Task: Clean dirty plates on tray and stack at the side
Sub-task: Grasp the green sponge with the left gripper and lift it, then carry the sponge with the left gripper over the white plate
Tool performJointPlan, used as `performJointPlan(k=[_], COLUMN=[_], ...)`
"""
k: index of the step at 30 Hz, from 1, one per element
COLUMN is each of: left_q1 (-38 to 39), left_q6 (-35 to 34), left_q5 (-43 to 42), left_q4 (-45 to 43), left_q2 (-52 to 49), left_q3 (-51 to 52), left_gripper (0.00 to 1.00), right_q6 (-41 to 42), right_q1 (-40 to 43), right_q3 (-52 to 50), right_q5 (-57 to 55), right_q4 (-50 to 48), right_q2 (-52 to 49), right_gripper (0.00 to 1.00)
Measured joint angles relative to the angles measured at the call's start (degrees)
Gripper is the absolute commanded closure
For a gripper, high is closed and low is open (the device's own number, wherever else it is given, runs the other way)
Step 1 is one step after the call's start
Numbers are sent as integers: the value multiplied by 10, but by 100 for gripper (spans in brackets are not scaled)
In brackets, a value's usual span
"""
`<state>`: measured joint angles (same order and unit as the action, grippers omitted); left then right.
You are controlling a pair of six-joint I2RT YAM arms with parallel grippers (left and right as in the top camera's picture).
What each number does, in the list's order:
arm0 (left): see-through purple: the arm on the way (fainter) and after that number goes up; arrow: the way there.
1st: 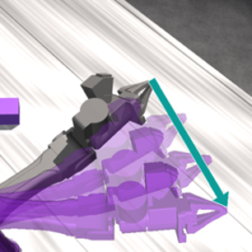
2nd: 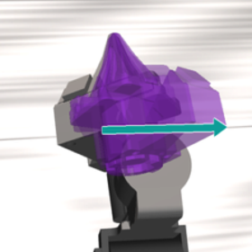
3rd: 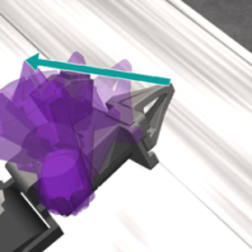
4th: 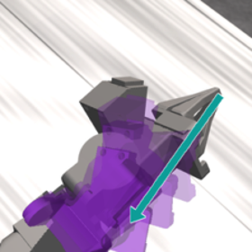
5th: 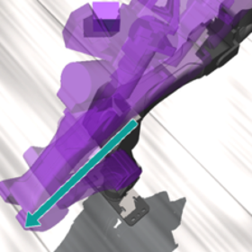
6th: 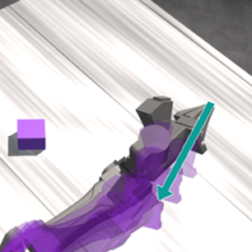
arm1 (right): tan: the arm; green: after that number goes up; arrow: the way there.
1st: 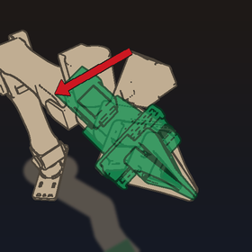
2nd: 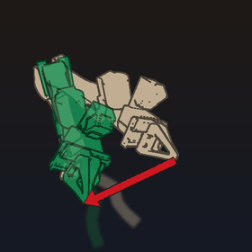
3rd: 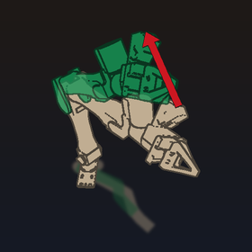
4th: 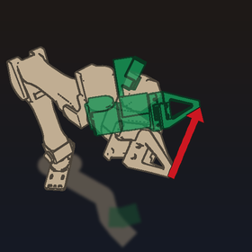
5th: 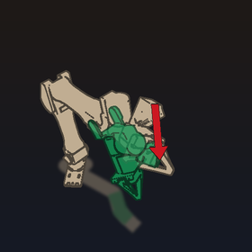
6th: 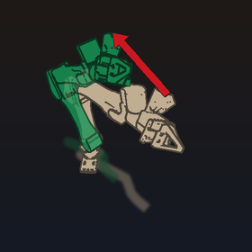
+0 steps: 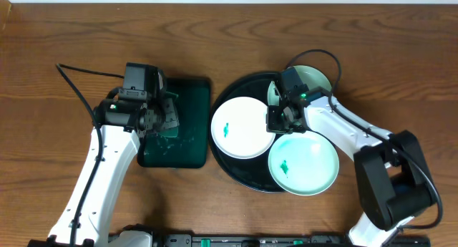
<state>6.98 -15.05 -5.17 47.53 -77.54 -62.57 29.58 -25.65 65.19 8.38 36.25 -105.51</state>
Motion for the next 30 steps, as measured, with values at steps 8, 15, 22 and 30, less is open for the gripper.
performJointPlan(k=[8,15,22,30], left_q1=[0,0,0,0], left_q6=[0,0,0,0], left_q5=[0,0,7,9], left_q4=[-7,-24,-28,-29], left_q2=[0,0,-18,-62], left_q3=[3,3,3,3], left_gripper=[93,93,93,93], right_q6=[0,0,11,16], right_q1=[-1,-1,-1,-2], right_q3=[0,-1,-18,-28], right_q5=[-16,-19,-20,-21], right_q4=[5,5,-16,-27], right_q2=[23,23,23,23], right_gripper=[98,98,98,99])
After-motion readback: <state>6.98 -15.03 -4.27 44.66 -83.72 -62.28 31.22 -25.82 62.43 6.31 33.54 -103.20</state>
